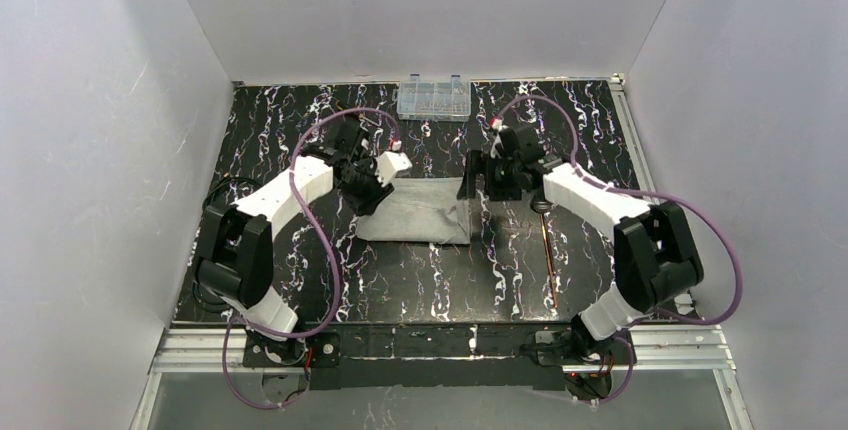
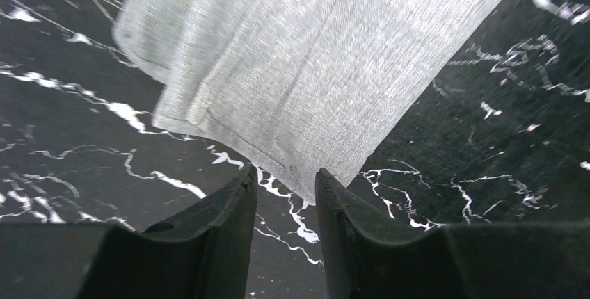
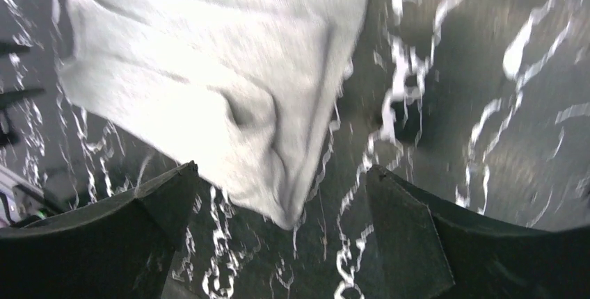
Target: Fold the napkin into a case and place the utensils inside
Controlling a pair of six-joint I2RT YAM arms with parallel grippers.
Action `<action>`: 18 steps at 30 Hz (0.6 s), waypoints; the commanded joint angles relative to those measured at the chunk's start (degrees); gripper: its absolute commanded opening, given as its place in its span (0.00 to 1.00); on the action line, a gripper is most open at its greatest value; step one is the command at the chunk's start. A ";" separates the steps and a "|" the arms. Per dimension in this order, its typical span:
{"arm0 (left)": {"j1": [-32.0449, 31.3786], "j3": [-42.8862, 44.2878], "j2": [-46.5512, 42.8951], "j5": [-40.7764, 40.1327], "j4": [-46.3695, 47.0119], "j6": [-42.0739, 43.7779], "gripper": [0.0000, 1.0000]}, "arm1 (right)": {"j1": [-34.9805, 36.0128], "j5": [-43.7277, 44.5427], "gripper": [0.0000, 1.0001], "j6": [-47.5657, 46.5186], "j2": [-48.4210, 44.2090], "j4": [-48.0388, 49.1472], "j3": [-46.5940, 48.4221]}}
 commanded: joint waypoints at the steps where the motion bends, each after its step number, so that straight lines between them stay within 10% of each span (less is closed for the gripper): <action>1: 0.45 5.17 -4.68 4.07 -7.53 -3.38 0.36 | 0.49 1.62 0.96 -3.94 7.07 0.38 13.57; 8: 0.26 0.21 -4.23 7.52 -4.85 -5.29 0.39 | 0.99 -0.09 0.78 -8.17 19.75 2.81 23.63; 18: -0.23 -4.33 0.31 7.13 1.15 -0.28 0.37 | 0.96 -8.82 0.86 -13.08 31.61 -2.43 32.27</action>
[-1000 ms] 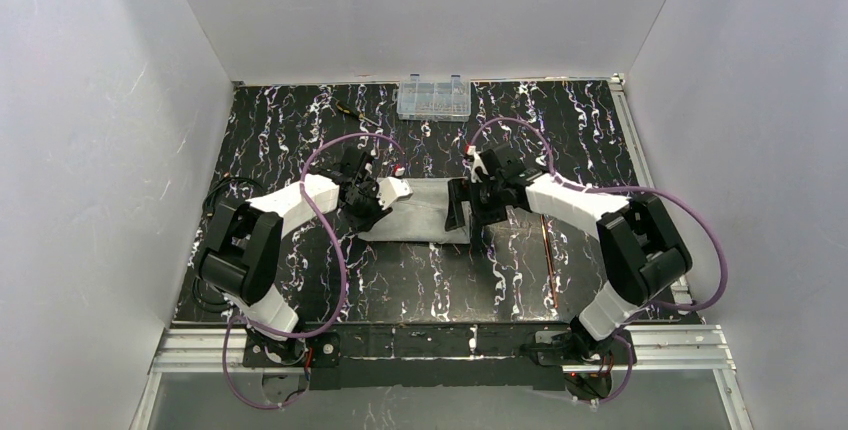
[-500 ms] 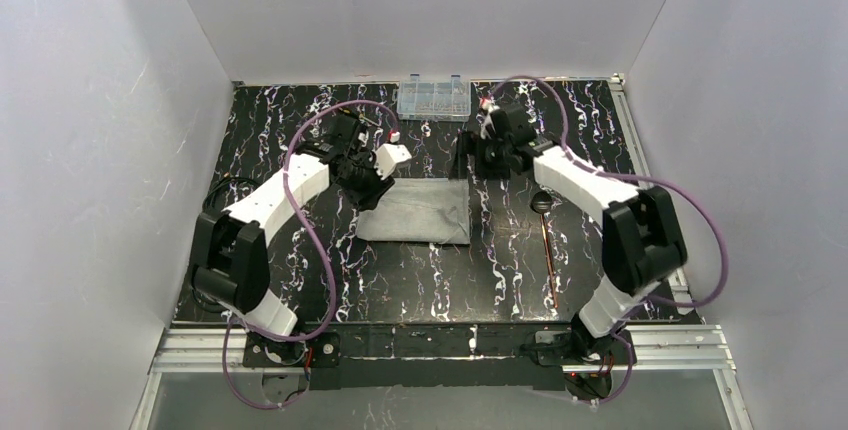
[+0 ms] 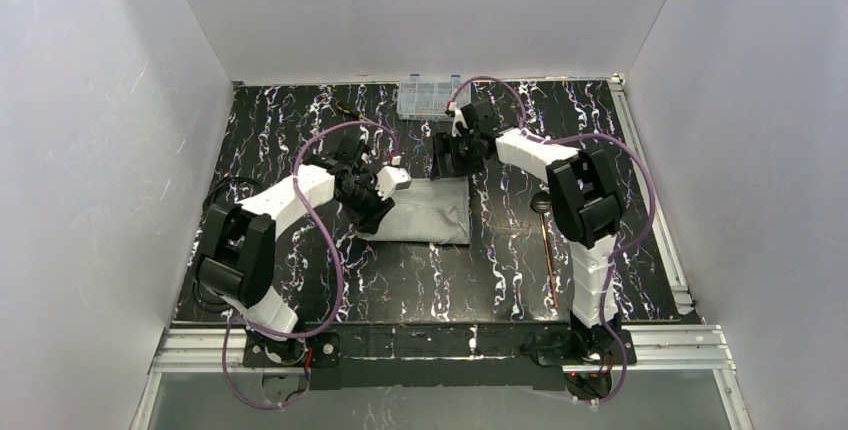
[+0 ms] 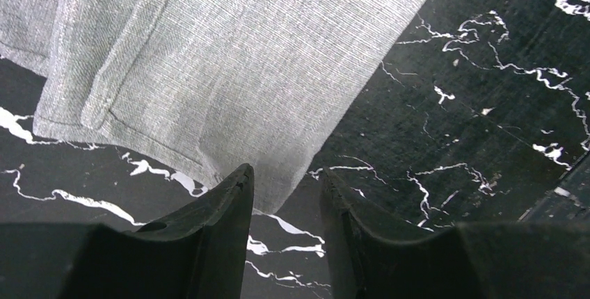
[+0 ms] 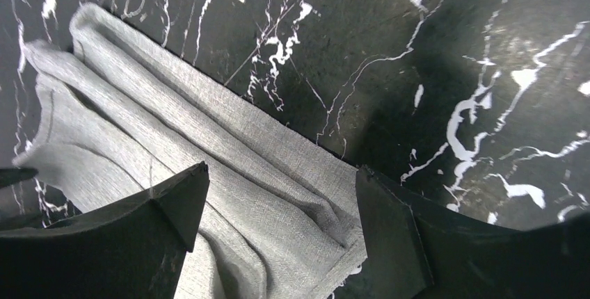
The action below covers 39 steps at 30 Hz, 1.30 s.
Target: Fold the napkin into a case and place the utensils inside
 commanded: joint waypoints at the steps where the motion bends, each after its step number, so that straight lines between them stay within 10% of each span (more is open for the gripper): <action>1: -0.39 -0.43 1.57 1.22 1.61 2.85 0.37 | 0.27 -4.78 0.86 -3.94 2.25 -3.77 3.52; 21: -1.23 2.98 9.14 -11.38 8.36 5.05 0.34 | 0.18 8.26 0.55 1.04 -10.77 -2.20 -16.78; 39: -4.62 15.48 17.11 -11.27 7.79 5.03 0.33 | 10.48 5.16 0.46 19.11 -35.25 6.12 -45.23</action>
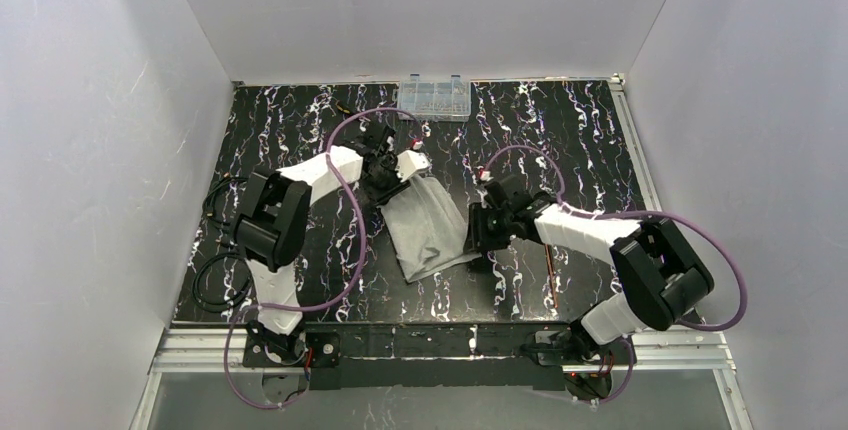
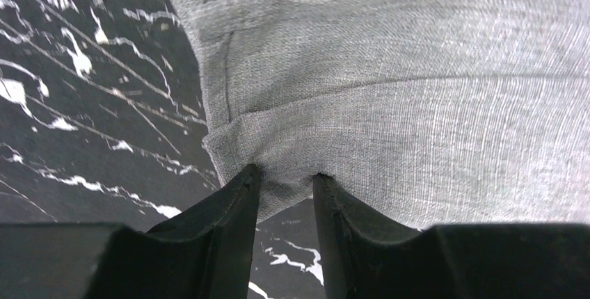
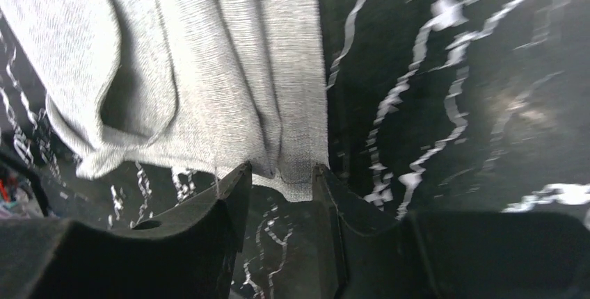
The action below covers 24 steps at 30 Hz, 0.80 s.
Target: Fold the napkin into a case and place the utensils inside
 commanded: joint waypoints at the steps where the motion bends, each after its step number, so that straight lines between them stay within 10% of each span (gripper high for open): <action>1: -2.45 4.15 0.98 0.92 -0.88 0.32 0.33 | 3.76 -1.26 0.46 4.97 -2.73 -0.24 -0.60; 8: -2.63 10.71 -4.81 4.24 -10.13 -1.65 0.36 | -3.35 -0.05 0.50 -4.62 -5.40 -10.49 11.11; 17: -0.52 6.55 -16.57 3.84 -16.57 -1.43 0.73 | -4.71 -3.37 0.54 -8.97 16.51 -6.51 32.00; 24: 3.33 0.72 -18.60 11.05 -18.24 -6.52 0.67 | -3.32 -8.31 0.59 -9.18 31.59 -6.48 52.09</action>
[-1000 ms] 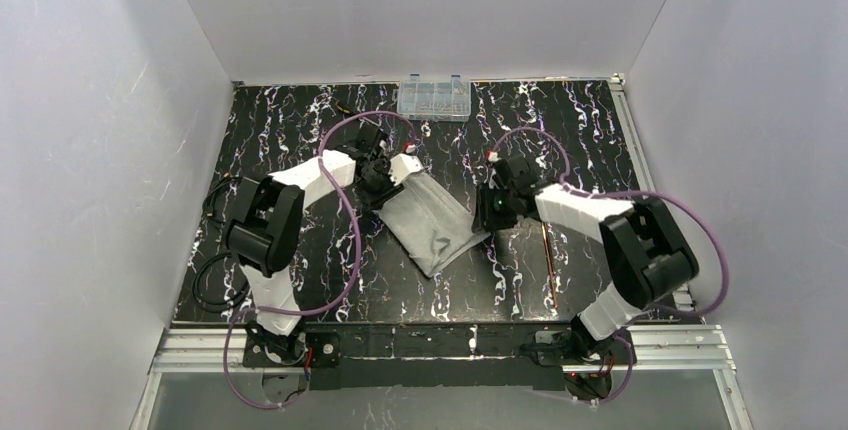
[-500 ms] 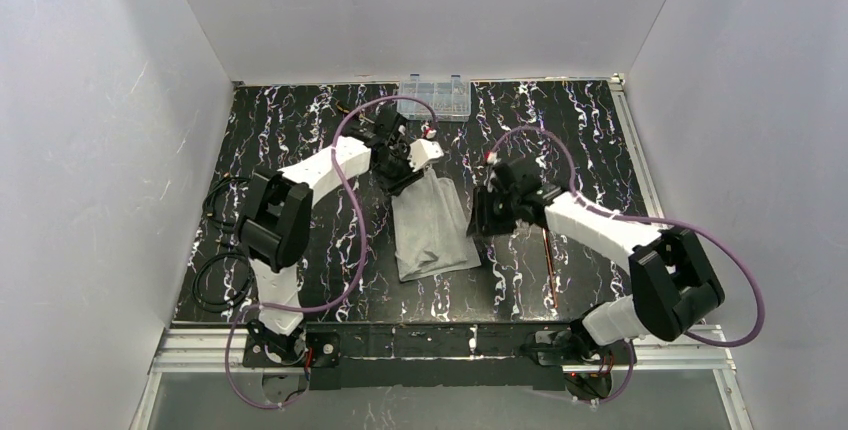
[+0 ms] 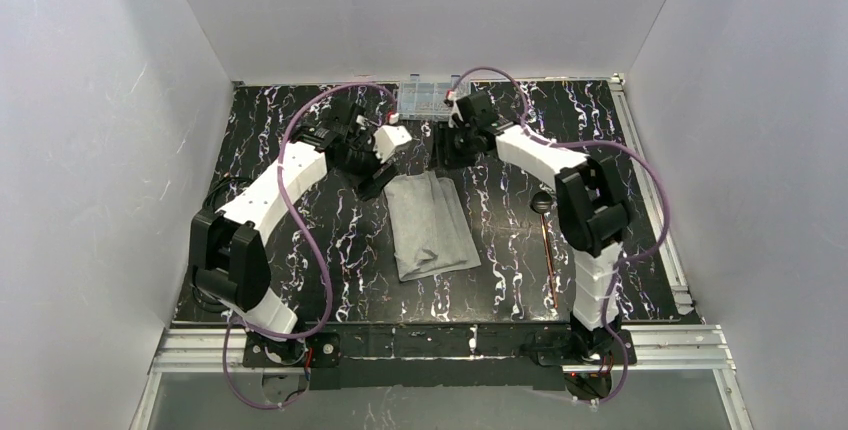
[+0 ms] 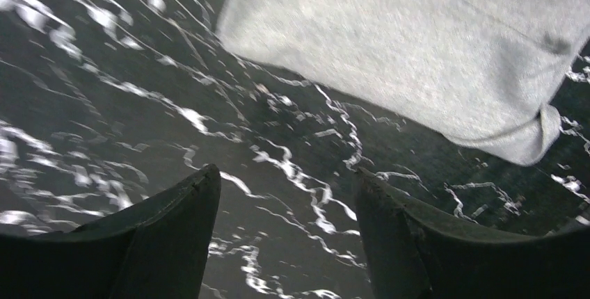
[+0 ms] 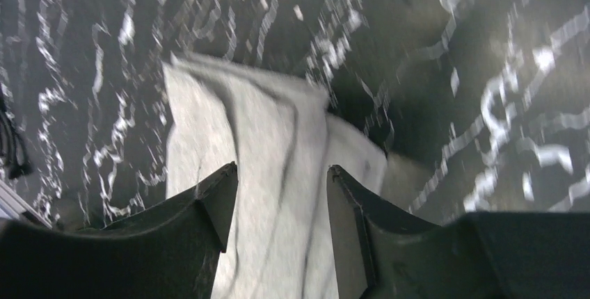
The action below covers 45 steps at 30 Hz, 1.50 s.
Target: Fold the napkin into a case and place the utensils inside
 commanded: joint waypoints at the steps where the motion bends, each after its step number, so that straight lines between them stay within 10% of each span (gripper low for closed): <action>1: 1.23 -7.28 -2.83 6.42 -3.87 -3.57 0.66 | 1.73 -4.09 0.59 -1.60 6.83 0.15 12.15; 22: -15.69 -5.67 8.06 11.87 -5.88 -1.96 0.61 | 3.05 -4.94 0.48 -6.05 14.07 0.05 9.03; 45: -23.74 -2.62 16.74 6.99 -1.08 -4.31 0.48 | -0.77 7.59 0.27 -1.75 1.26 5.13 -9.58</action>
